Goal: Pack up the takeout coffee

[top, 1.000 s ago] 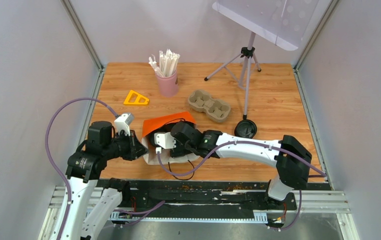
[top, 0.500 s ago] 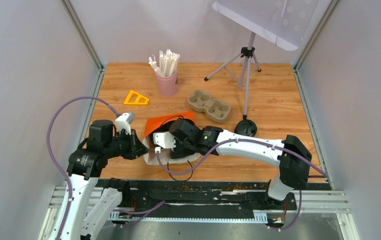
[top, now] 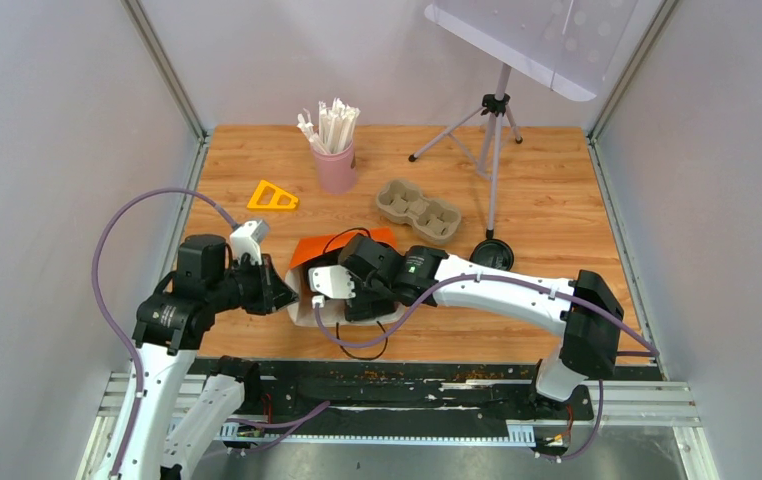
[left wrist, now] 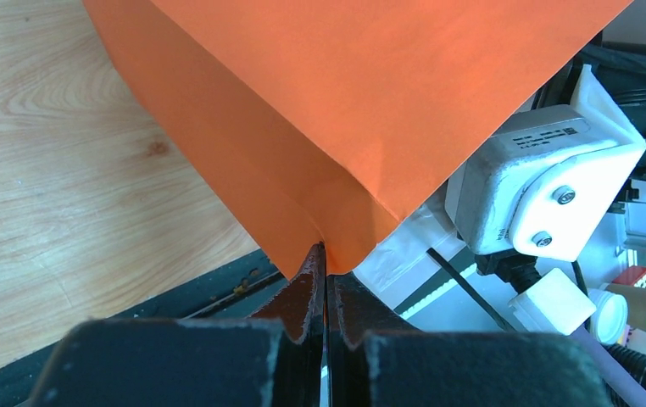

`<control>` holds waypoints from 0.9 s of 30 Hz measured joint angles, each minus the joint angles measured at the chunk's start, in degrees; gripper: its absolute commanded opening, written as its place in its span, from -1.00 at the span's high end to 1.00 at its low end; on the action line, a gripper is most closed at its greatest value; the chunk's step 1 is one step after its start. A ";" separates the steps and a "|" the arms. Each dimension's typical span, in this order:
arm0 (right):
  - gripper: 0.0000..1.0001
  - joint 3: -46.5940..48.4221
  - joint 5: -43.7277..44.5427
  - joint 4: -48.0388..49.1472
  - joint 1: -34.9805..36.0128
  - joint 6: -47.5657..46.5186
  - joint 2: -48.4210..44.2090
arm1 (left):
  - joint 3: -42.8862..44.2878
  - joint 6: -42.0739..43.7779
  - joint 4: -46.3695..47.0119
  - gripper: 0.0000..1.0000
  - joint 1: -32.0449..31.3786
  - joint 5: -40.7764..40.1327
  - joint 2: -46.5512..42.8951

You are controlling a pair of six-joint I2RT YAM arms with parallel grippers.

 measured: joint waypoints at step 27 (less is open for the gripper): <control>-0.31 10.49 -4.96 -10.54 0.74 4.00 0.00 | 4.04 -4.20 -1.44 0.97 0.00 1.03 3.15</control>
